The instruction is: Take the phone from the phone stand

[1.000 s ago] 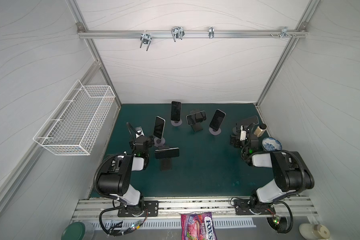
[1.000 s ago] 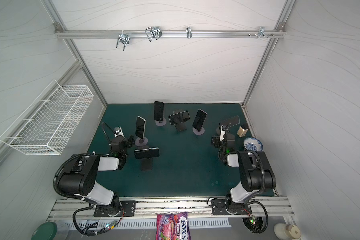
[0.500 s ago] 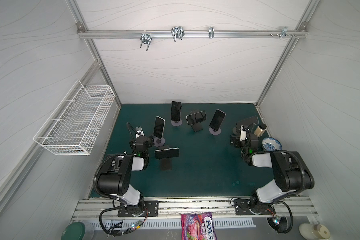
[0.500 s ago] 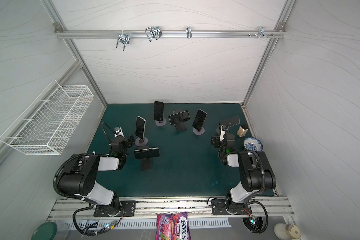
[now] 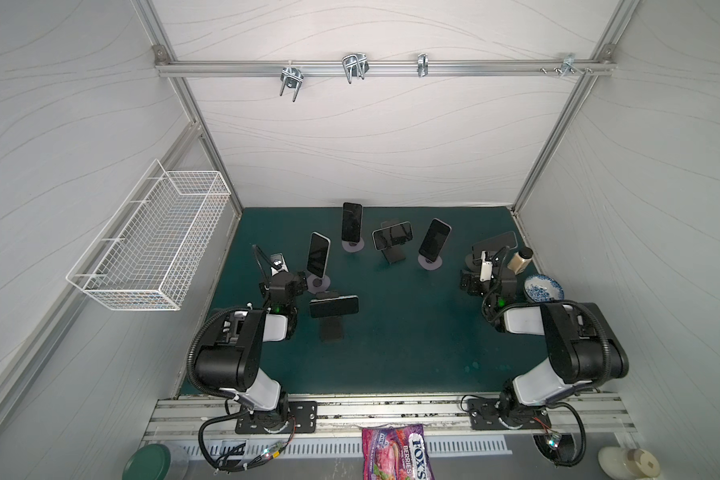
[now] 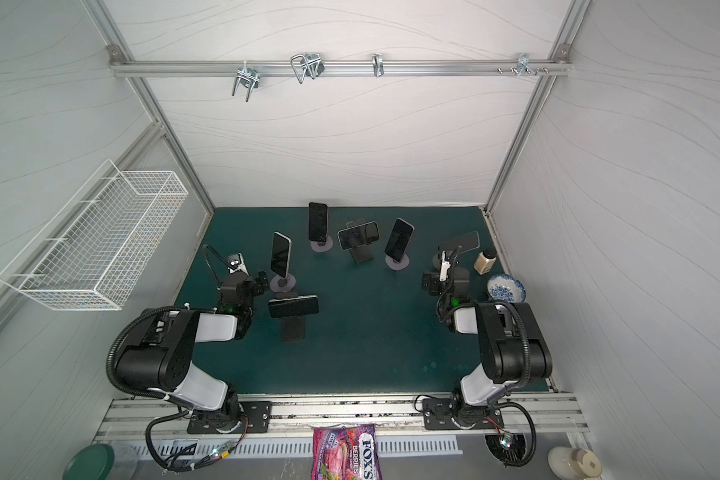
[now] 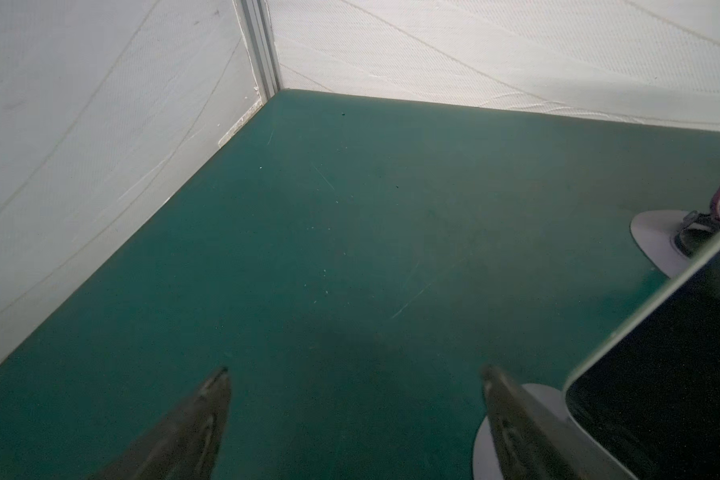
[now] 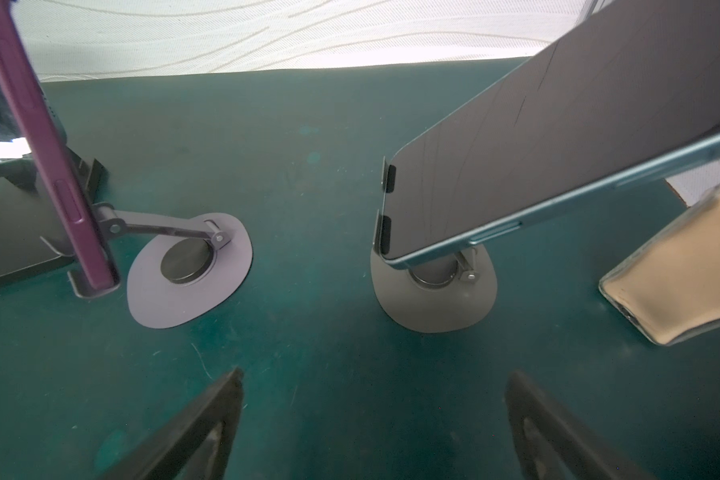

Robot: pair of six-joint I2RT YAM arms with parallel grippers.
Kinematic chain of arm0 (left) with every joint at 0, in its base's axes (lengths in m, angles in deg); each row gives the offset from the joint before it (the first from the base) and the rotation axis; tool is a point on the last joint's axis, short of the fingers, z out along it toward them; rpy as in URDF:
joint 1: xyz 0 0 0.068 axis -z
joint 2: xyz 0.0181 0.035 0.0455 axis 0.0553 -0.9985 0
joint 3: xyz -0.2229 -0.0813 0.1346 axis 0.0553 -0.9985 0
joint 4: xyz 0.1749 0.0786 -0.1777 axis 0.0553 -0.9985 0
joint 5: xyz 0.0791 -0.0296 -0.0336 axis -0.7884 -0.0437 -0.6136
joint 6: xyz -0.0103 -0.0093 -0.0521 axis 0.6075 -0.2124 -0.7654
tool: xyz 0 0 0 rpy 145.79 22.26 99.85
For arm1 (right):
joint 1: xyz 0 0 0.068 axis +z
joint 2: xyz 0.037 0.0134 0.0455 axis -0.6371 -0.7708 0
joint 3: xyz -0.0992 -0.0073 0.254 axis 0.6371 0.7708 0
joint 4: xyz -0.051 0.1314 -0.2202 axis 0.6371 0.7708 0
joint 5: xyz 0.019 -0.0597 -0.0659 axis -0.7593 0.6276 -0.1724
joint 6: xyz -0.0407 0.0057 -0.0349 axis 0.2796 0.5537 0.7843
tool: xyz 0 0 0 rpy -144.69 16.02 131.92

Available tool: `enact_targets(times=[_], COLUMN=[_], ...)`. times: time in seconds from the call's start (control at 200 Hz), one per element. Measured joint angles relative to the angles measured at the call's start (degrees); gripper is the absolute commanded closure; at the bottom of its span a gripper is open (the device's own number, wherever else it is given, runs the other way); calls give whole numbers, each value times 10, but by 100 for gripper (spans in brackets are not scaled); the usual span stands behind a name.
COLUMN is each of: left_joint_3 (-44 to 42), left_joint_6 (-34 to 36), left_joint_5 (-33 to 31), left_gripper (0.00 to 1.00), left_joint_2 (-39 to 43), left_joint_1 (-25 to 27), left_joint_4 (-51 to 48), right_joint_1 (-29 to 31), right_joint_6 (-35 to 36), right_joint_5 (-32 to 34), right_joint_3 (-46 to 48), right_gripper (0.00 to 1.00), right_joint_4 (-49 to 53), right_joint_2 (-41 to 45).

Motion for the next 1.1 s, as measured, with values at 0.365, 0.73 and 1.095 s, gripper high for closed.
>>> enact_targets(times=[0.365,0.73,1.095], left_joint_3=[-5,-6,71], left_joint_6=[-2,-7,2], left_joint_5=[-9,-58,-92], left_gripper=[11,10,8], left_joint_2=[58,166,242], left_joint_1=[2,18,-1], left_joint_4=[-22,-95,-291], right_joint_1=[0,32,55], right_joint_6=[1,8,-16], right_joint_5=[3,16,61], right_joint_3=[5,-2,-22], right_gripper=[1,1,2], right_joint_4=[-7,90,264], right_joint_2=[5,128,221])
